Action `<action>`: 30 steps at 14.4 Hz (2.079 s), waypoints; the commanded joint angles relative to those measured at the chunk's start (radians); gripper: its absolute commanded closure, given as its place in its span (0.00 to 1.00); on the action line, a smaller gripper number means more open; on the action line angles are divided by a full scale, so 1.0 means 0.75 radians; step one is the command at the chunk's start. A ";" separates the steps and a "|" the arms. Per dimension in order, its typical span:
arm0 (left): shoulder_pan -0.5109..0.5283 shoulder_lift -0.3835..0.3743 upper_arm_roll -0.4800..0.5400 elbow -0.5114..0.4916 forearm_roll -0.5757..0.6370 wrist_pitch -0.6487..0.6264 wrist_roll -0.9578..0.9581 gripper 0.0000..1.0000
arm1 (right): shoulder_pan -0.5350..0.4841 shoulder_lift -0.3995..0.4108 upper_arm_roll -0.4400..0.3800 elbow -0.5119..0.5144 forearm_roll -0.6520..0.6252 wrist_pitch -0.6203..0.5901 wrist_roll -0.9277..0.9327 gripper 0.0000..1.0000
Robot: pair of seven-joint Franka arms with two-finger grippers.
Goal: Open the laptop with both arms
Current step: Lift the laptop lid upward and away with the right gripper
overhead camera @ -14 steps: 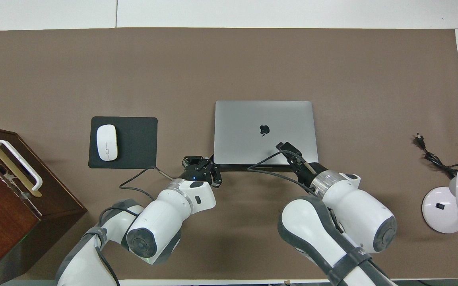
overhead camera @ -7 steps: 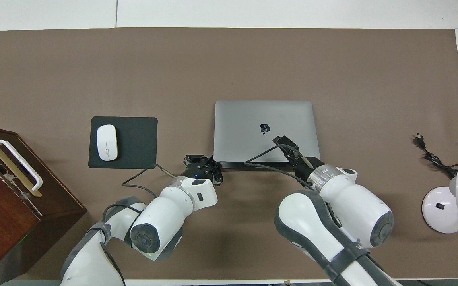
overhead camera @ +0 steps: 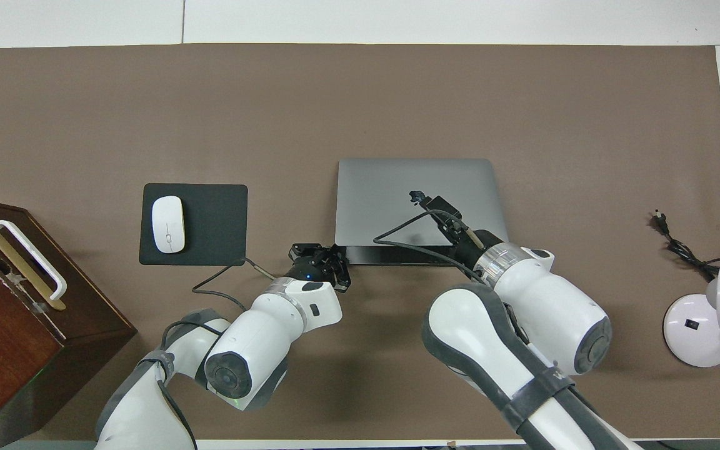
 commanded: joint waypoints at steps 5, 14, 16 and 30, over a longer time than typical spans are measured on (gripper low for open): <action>-0.012 0.058 0.015 0.029 0.016 0.021 0.016 1.00 | -0.052 0.104 0.005 0.205 0.051 0.025 -0.090 0.00; -0.021 0.064 0.015 0.029 0.014 0.021 0.016 1.00 | -0.132 0.204 0.005 0.440 0.036 0.023 -0.147 0.00; -0.023 0.064 0.015 0.029 0.014 0.021 0.016 1.00 | -0.148 0.216 0.005 0.481 0.032 0.019 -0.147 0.00; -0.023 0.064 0.015 0.027 0.016 0.021 0.018 1.00 | -0.201 0.237 -0.001 0.598 -0.013 -0.067 -0.190 0.00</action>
